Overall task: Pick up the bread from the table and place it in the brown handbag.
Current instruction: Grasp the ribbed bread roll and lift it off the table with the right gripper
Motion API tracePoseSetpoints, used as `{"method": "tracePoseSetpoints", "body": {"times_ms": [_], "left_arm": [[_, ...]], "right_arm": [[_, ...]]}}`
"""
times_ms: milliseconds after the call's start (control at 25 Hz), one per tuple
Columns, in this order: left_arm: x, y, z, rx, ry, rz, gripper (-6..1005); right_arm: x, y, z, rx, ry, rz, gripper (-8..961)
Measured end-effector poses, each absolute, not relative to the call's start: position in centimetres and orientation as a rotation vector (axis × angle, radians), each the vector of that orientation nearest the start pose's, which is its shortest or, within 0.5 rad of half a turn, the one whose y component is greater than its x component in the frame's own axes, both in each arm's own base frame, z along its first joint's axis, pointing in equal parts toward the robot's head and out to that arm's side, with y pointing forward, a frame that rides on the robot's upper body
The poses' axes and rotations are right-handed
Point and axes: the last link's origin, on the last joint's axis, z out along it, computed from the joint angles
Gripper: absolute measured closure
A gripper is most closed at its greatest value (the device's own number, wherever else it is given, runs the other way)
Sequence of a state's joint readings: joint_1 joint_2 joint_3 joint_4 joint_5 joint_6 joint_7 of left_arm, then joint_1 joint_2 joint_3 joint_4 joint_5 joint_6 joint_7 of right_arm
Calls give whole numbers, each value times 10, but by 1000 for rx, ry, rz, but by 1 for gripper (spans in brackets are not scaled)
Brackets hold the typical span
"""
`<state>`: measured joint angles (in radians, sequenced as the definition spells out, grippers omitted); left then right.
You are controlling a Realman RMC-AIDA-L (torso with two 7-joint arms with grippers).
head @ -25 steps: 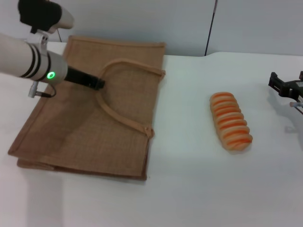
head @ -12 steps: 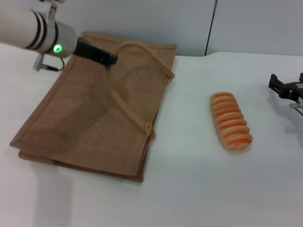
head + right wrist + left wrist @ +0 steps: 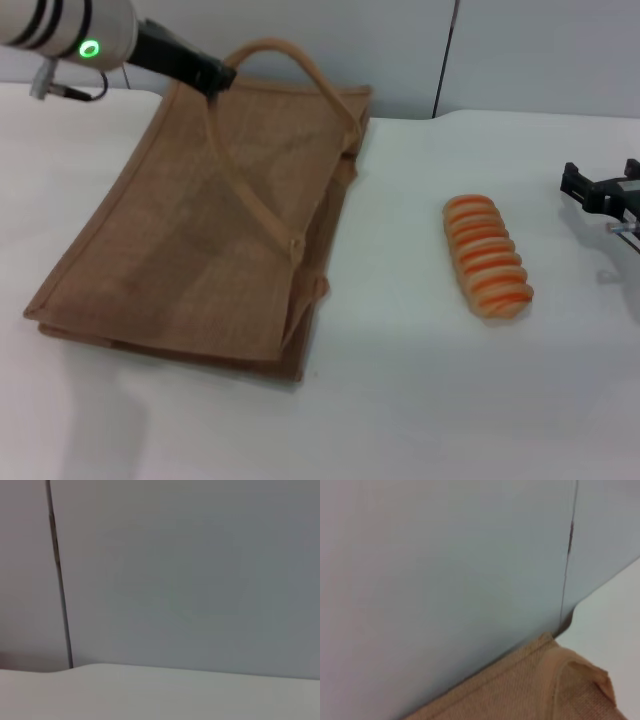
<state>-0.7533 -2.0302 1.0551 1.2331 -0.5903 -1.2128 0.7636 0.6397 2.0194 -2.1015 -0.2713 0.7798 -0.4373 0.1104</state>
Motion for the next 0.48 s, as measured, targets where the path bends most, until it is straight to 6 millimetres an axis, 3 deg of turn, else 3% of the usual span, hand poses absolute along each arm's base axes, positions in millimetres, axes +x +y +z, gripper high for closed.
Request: {"method": "tracePoseSetpoints", "body": {"times_ms": [240,480], "left_arm": [[-135,438,90,-2292,-615,19,876],[-121,431,110,-2257,-547,30,876]], "right_arm": [[319,409,-38,-1782,829,304,72],[297,407,-54,-1874,805,321,72]]}}
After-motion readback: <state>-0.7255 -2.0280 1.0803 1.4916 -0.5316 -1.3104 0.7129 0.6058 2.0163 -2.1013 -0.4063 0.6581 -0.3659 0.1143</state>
